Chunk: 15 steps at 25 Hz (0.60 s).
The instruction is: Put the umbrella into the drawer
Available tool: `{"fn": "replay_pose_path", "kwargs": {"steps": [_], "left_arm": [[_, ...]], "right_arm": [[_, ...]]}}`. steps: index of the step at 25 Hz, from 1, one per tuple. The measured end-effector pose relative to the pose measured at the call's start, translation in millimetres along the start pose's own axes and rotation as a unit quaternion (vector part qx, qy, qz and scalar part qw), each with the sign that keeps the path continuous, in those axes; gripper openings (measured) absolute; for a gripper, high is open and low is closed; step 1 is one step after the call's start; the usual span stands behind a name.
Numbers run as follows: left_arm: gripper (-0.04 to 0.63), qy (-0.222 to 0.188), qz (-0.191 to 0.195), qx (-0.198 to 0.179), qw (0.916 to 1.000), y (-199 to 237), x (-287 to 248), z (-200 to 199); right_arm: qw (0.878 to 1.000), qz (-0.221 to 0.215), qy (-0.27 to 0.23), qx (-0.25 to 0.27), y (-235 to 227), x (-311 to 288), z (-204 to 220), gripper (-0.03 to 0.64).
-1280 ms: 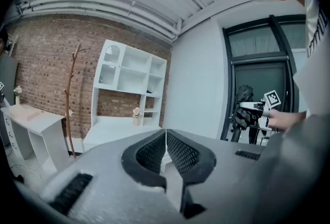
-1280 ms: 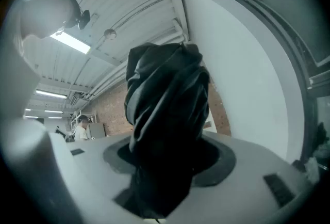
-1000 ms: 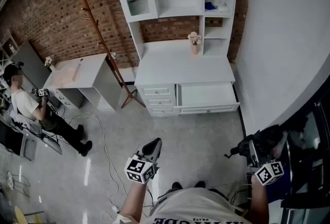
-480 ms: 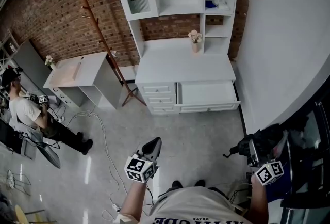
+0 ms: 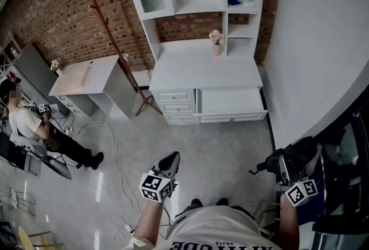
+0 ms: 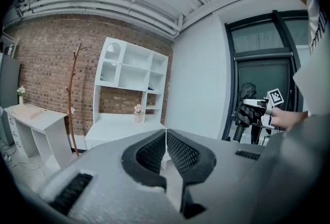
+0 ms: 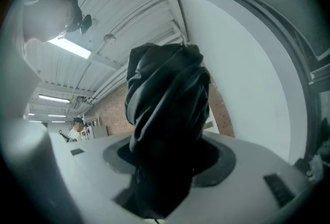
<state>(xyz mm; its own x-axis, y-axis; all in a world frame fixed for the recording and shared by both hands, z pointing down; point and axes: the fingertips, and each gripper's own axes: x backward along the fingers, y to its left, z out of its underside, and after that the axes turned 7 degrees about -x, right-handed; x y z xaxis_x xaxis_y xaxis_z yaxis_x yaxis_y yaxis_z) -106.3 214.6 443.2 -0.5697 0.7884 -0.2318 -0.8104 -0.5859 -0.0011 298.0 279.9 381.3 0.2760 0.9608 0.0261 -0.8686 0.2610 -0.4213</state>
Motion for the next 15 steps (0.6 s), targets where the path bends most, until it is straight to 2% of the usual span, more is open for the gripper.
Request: {"fn": "replay_pose_path", "kwargs": {"steps": [6, 15], "left_arm": [[0.028, 0.006, -0.004, -0.008, 0.9999, -20, -14, 5], [0.028, 0.002, -0.016, 0.011, 0.9998, -50, -29, 8]], "right_arm": [[1.000, -0.017, 0.008, -0.013, -22, 2, 4, 0.262], [0.998, -0.048, 0.034, -0.008, -44, -4, 9, 0.262]]}}
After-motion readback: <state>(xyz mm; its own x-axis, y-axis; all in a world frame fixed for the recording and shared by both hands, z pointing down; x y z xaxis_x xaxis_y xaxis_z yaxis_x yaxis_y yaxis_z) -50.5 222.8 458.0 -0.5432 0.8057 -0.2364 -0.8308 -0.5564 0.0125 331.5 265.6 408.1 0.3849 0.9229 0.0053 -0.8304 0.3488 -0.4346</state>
